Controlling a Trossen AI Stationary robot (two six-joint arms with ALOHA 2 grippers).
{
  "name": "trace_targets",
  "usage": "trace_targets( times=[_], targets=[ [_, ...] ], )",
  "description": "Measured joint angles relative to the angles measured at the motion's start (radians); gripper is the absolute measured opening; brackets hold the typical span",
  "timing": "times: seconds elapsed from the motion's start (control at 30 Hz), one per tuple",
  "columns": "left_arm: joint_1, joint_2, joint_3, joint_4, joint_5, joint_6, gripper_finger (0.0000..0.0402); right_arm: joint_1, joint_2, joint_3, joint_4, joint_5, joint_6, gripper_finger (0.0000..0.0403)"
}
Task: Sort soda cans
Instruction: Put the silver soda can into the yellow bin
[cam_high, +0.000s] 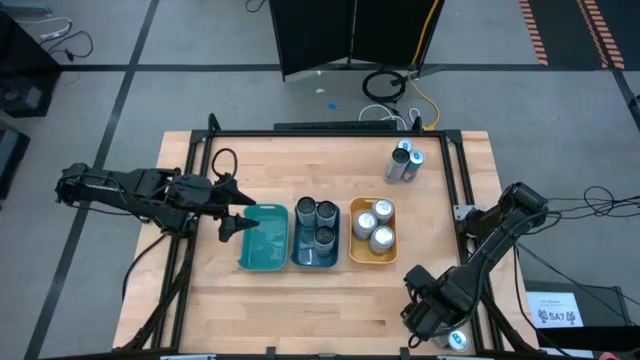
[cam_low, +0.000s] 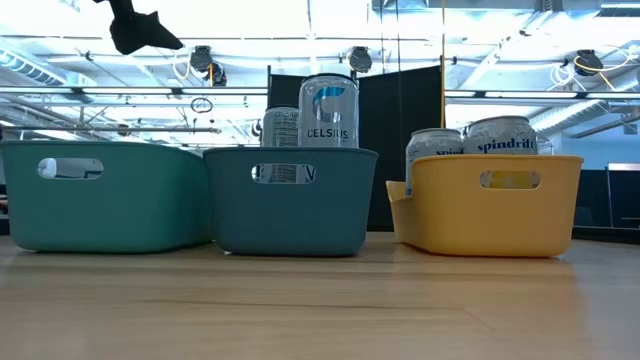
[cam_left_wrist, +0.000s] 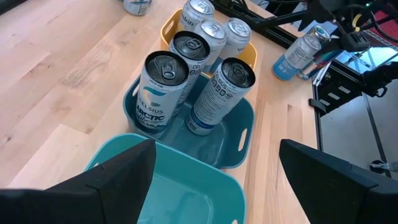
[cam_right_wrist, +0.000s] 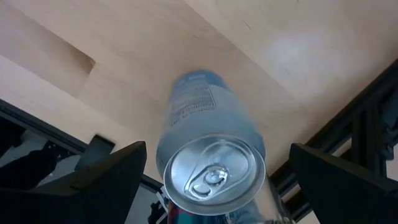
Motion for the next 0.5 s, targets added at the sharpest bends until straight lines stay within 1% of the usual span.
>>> trace_targets(
  times=[0.13,0.37,0.5],
  targets=[
    [0.0,0.0,0.0,0.0,0.0,0.0,0.0351,0.015,0.0,-0.001,0.007,-0.013,0.012,0.0386],
    [0.0,0.0,0.0,0.0,-0.001,0.0,0.0351,0.019,0.0,-0.062,0.103,-0.034,0.02,0.0381],
    [0.0,0.0,0.0,0.0,-0.002,0.0,0.0351,0.02,0.0,-0.07,0.127,-0.041,0.048,0.0375]
  ],
)
